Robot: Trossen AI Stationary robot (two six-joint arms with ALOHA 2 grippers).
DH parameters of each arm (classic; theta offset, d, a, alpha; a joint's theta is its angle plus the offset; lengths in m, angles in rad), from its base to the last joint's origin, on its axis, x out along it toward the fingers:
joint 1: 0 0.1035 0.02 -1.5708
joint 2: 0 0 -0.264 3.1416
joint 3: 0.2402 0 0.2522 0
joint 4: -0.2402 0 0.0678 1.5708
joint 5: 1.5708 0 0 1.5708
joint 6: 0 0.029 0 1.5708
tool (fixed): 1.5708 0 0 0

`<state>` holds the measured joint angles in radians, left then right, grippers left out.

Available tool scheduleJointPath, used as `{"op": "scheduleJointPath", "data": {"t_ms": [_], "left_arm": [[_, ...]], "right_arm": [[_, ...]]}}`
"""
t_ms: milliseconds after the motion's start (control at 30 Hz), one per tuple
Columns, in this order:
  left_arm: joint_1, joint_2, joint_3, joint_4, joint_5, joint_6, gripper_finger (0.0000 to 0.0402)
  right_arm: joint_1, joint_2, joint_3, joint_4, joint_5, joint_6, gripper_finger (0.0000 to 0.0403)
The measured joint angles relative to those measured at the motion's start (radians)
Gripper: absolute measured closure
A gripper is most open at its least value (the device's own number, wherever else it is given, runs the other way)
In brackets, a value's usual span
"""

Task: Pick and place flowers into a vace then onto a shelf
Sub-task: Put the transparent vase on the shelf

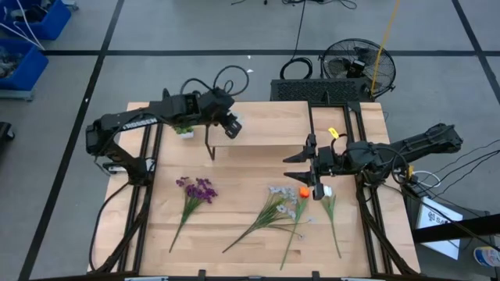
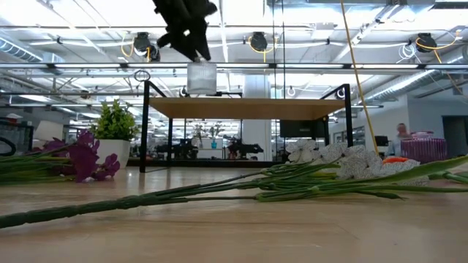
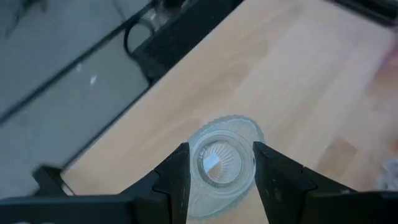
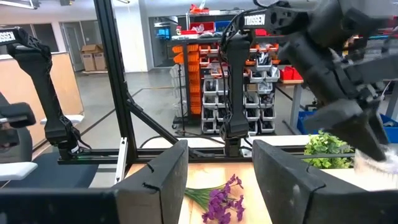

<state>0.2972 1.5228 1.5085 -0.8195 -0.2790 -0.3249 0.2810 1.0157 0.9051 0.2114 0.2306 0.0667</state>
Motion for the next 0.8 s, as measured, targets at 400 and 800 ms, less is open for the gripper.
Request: {"op": "scheduleJointPath", "data": {"t_ms": [400,800], "left_arm": [[-0.005,0.085,0.0,0.016,-0.018,-0.093,0.0248],[-0.006,0.101,0.001,0.014,-0.039,-0.125,0.0195]], "right_arm": [[0.0,0.0,0.0,-0.001,0.001,0.0,0.0232],[0.0,0.0,0.0,-0.003,0.0,0.0,0.0232]]}}
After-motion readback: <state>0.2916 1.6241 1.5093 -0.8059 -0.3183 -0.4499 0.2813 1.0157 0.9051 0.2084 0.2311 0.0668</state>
